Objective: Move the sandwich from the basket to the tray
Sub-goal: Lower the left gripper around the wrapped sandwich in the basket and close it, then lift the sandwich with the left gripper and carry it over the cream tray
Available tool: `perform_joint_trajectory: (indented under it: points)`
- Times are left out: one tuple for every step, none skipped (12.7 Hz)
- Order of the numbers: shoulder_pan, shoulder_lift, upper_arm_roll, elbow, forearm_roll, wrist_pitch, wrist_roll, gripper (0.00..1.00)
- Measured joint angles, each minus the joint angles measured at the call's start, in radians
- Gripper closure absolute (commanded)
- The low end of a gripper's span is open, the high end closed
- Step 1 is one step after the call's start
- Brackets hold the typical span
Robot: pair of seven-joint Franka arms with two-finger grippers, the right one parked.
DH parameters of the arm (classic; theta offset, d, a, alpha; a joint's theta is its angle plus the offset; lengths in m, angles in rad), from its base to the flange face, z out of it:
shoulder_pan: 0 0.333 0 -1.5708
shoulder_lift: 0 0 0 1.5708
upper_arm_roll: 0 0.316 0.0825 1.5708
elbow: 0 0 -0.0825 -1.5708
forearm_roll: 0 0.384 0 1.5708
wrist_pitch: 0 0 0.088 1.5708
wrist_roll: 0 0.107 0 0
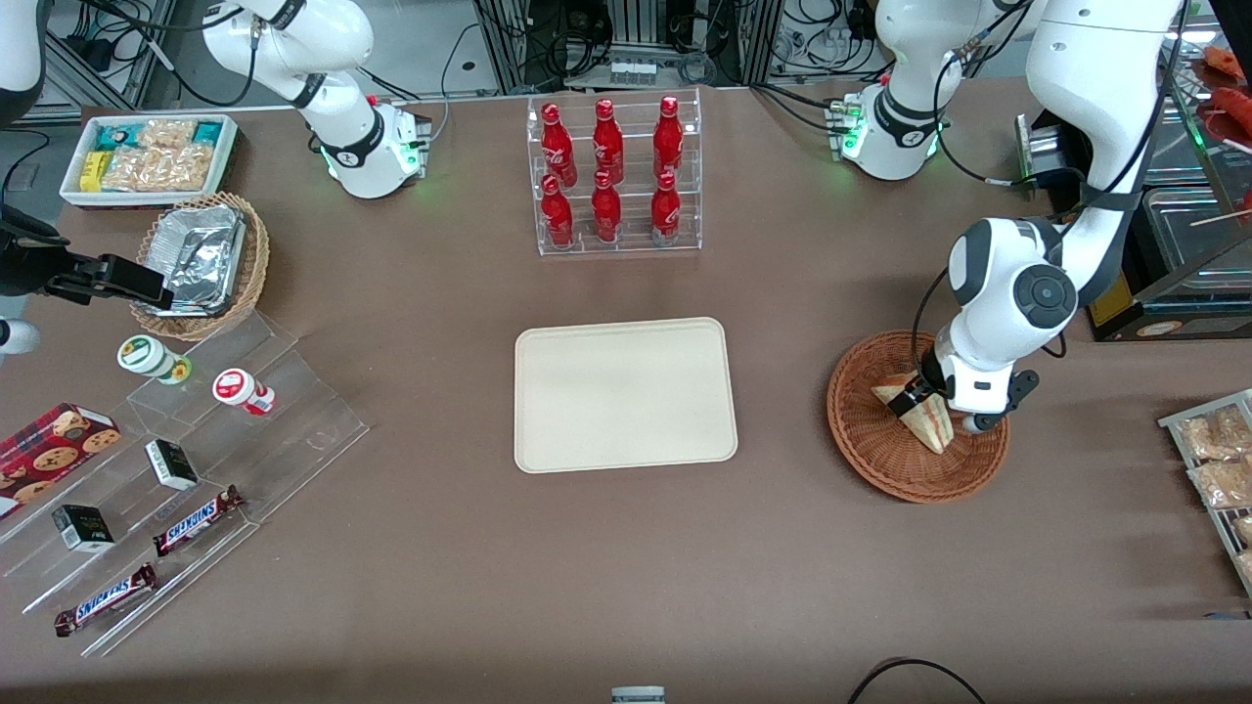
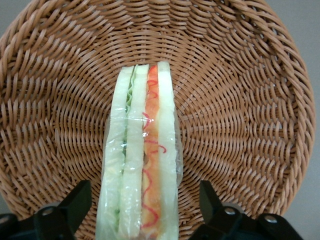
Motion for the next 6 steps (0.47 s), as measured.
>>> perform_joint_trajectory:
  points:
    - [0.000,0.000,0.000,0.000,0.000,0.000,-0.002,1.00]
    - [0.000,-0.001,0.000,0.000,0.000,0.000,-0.002,1.00]
    - [0.000,-0.004,0.000,0.001,0.005,-0.007,-0.001,1.00]
    - [0.000,-0.011,-0.001,0.004,0.030,-0.029,0.001,1.00]
    - [0.000,-0.020,-0.003,0.011,0.065,-0.059,0.001,1.00]
    - [-0.001,-0.030,-0.009,0.022,0.088,-0.089,0.005,1.00]
